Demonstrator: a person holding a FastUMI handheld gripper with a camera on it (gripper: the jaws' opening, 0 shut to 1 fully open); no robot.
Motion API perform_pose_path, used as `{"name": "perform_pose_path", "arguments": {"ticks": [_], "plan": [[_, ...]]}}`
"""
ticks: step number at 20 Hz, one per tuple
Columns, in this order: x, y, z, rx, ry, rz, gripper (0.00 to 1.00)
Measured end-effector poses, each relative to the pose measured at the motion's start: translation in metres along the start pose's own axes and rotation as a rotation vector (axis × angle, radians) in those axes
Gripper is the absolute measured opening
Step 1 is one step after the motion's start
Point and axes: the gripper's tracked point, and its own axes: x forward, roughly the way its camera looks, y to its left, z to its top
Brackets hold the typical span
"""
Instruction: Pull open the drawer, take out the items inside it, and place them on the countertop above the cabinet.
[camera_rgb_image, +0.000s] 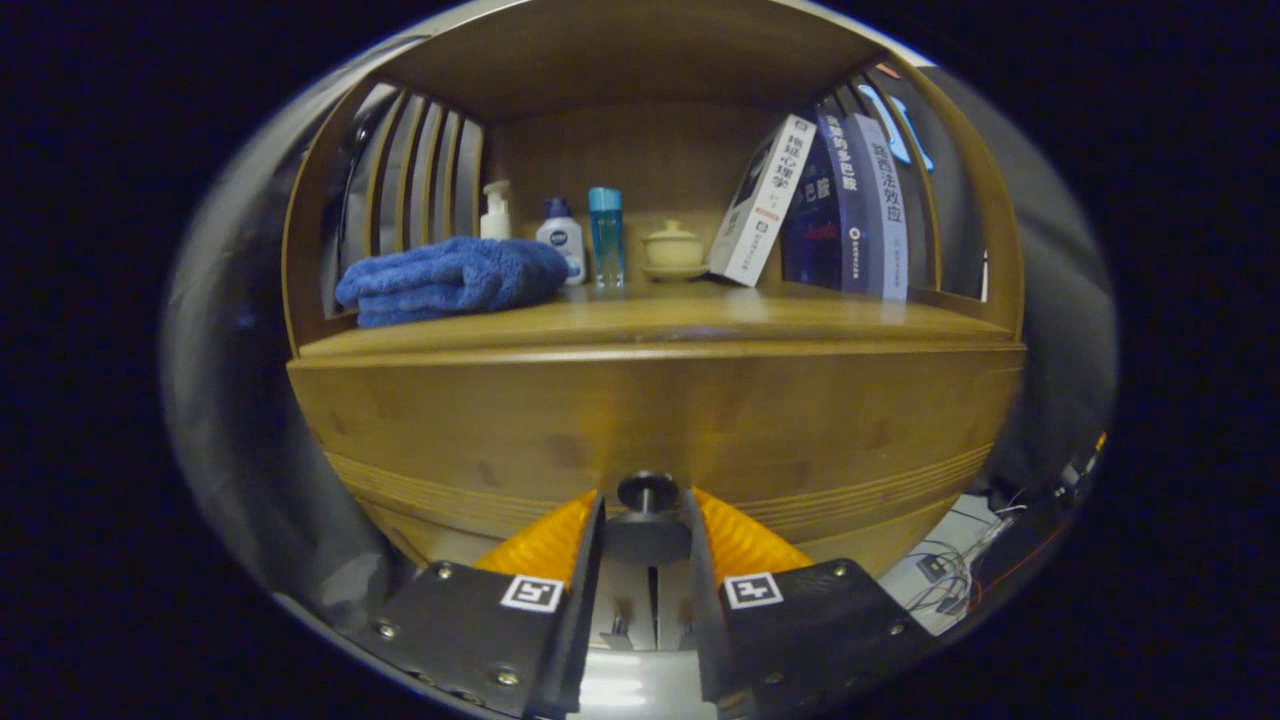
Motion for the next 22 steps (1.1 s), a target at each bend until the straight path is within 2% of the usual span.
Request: {"name": "perform_pose_path", "arguments": {"ticks": [4,9,22], "plan": [[0.001,0.0,0.0,0.015,0.0,0.003,0.34],[-0.016,0.0,-0.006,0.003,0.021,-0.012,0.34],[-0.133,0.004,-0.04,-0.028,0.037,-0.037,0.33]]}}
